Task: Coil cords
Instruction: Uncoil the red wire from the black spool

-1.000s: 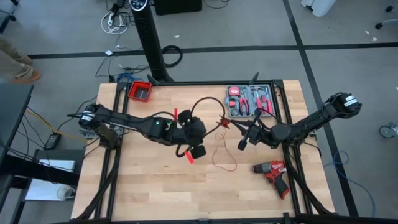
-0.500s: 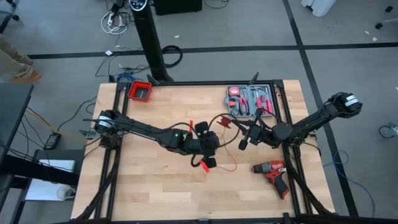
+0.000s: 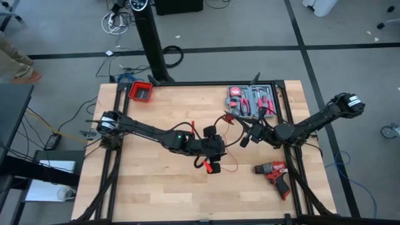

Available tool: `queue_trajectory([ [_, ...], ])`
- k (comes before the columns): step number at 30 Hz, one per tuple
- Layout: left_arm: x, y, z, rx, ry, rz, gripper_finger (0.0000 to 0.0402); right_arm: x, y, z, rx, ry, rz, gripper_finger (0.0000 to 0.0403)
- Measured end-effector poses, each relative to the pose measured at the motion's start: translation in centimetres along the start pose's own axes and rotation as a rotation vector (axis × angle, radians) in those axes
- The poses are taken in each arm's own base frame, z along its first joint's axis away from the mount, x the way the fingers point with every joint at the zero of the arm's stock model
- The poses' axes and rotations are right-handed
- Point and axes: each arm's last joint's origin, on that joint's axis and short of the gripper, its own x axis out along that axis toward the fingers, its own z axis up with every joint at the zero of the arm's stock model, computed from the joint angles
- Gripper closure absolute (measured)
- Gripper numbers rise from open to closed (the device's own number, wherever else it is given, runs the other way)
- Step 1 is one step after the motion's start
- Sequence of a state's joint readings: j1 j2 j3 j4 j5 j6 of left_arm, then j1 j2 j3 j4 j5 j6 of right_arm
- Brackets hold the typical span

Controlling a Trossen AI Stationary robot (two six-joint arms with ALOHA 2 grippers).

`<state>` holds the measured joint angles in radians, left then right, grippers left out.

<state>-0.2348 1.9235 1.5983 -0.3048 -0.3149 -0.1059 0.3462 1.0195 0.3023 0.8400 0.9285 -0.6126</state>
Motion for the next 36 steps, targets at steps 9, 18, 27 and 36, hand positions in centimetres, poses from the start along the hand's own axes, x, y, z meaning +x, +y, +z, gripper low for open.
queue_trajectory([
  [9,3.1,-2.7,-0.2,-0.021,-0.156,-0.218,0.0266,-0.1,-0.3,0.1,-0.034,0.014,-0.026,0.0403],
  [18,5.2,-4.1,-0.3,-0.06,-0.312,-0.37,0.0266,-0.6,-1.1,0.2,-0.043,0.028,-0.035,0.0403],
  [27,6.0,-3.8,-3.5,-0.154,-0.456,-0.395,0.0266,-1.3,-1.5,0.4,-0.023,0.017,0.001,0.0403],
  [36,6.0,-0.5,-7.0,-0.268,-0.389,-0.248,0.0266,-1.3,-1.1,0.3,0.0,-0.009,0.076,0.0403],
])
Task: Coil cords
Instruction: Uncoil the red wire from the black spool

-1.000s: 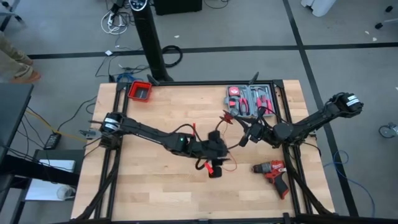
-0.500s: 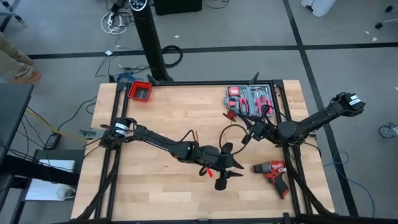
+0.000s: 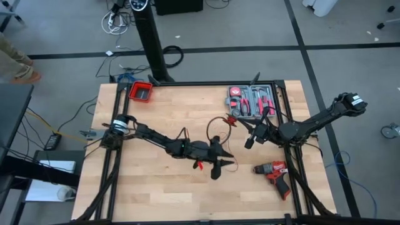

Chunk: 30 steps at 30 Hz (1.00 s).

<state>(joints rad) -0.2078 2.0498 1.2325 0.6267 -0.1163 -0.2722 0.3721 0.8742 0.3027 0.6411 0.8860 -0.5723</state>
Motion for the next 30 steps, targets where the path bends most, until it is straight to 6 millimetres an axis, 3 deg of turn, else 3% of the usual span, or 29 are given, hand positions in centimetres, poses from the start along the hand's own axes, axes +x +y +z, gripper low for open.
queue_trajectory([
  [9,-2.8,2.0,1.4,0.081,0.121,0.334,0.0266,0.0,0.1,0.0,-0.018,-0.007,0.021,0.0403],
  [18,-2.9,2.7,1.5,0.117,0.118,0.439,0.0264,0.1,0.3,0.0,0.026,-0.035,0.07,0.0403],
  [30,-2.8,2.8,1.9,0.134,0.091,0.427,0.0263,0.2,0.2,0.4,0.131,-0.088,0.088,0.0403],
])
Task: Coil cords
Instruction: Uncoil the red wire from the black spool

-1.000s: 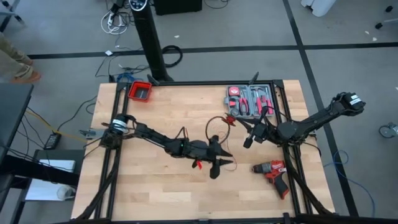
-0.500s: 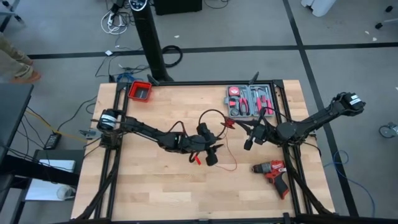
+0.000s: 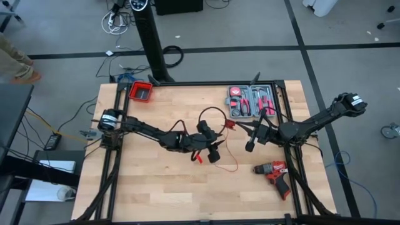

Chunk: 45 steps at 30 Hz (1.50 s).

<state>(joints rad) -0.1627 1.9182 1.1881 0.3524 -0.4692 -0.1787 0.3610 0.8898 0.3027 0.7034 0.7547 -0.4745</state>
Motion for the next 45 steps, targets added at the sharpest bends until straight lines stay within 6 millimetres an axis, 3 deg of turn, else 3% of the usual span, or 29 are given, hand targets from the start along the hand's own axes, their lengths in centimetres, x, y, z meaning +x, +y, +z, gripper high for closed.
queue_trajectory([
  [14,0.0,-0.1,0.2,0.008,-0.019,-0.021,0.0264,1.5,1.0,-0.5,0.043,-0.04,-0.033,0.0403],
  [33,0.0,-0.1,0.2,0.0,-0.014,-0.018,0.0268,1.8,1.4,-0.7,0.056,-0.048,-0.037,0.0403],
  [39,0.0,0.0,0.2,-0.022,-0.013,-0.005,0.0292,1.8,1.5,-0.6,0.061,-0.052,-0.031,0.0403],
  [45,0.0,0.0,0.1,-0.032,-0.008,-0.002,0.0352,1.8,1.5,-0.6,0.061,-0.052,-0.03,0.0403],
])
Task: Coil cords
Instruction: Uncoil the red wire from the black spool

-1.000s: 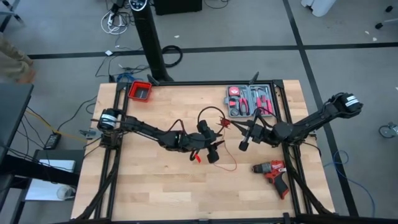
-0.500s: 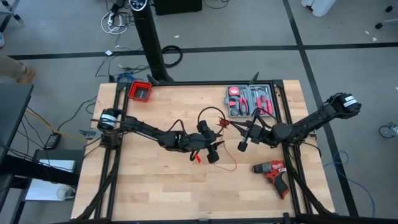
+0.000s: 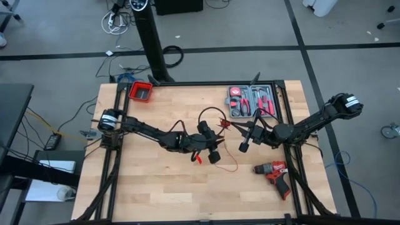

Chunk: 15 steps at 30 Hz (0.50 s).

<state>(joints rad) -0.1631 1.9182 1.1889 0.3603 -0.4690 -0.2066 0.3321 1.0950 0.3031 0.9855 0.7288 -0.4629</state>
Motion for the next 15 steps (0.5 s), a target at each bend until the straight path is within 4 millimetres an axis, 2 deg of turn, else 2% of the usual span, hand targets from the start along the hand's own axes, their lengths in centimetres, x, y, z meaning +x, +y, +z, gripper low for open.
queue_trajectory([
  [2,0.01,0.05,-0.18,-0.016,0.016,0.004,0.0383,0.0,0.01,-0.02,-0.001,0.001,0.001,0.0403],
  [4,0.01,0.1,-0.4,-0.025,0.037,0.009,0.0394,0.0,0.02,-0.05,-0.004,0.004,0.002,0.0403],
  [15,0.0,0.13,-0.51,-0.041,0.048,0.012,0.0401,0.0,0.04,-0.09,-0.008,0.007,0.003,0.0403],
])
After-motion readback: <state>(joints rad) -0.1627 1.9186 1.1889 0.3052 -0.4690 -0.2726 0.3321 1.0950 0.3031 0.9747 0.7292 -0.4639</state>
